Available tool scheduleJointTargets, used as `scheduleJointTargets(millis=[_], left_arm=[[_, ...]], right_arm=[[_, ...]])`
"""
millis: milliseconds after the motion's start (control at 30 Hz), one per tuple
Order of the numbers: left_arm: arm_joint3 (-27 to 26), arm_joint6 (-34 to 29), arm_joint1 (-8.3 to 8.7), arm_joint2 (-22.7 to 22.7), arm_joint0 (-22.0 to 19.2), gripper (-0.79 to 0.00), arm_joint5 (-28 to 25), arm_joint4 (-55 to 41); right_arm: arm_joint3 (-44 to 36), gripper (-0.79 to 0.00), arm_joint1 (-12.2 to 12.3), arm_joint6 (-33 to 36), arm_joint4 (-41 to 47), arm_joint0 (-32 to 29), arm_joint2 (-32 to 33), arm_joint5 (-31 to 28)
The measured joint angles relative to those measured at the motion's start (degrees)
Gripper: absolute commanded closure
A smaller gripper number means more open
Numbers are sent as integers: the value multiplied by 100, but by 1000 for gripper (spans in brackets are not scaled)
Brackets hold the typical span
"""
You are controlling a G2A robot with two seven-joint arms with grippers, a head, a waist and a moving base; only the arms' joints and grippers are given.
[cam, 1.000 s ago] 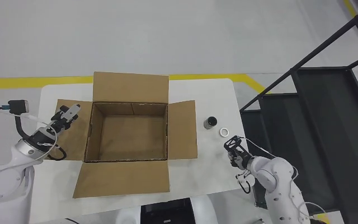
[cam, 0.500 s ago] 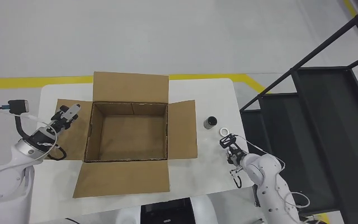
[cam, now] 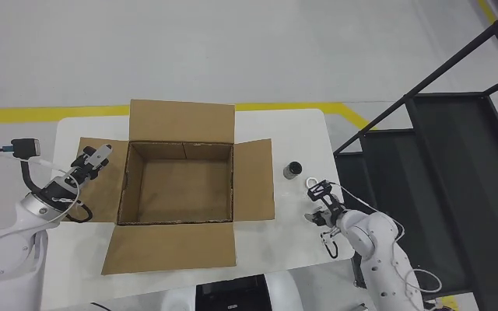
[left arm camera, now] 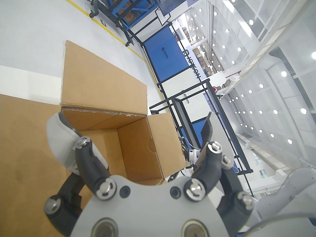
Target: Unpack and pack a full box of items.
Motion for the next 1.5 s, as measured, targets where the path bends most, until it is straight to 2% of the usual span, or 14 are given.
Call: scheduleJointTargets(millis=[133, 233, 467, 567, 733, 967, 1100, 1500], left_arm=[[0, 0, 0, 0, 0, -785, 0, 0], [0, 0, 0, 0, 0, -785, 0, 0], [0, 0, 0, 0, 0, -785, 0, 0], [-9, 20, 2, -13, 4, -785, 42, 48], [14, -57, 48, -353, 27, -785, 177, 303], [283, -362, 122, -1085, 176, -785, 414, 206], [363, -754, 146, -1136, 228, -785, 465, 17], [361, -727, 146, -1133, 226, -785, 463, 24]], right_arm=[[-594, -785, 2, -229, 1098, -260, 308, -81], [-685, -785, -19, -466, 2589, -324, 498, -40], [-224, -785, -34, -443, 5559, 116, 283, 162], [62, -785, -37, -406, 6196, 407, 74, 511], [453, -785, -35, -327, 6187, 824, -310, 1071], [537, -785, -35, -215, 7546, 957, -510, 1018], [441, -785, -2, -208, 7794, 914, -365, 1045], [442, -785, -2, -206, 7765, 915, -367, 1043]])
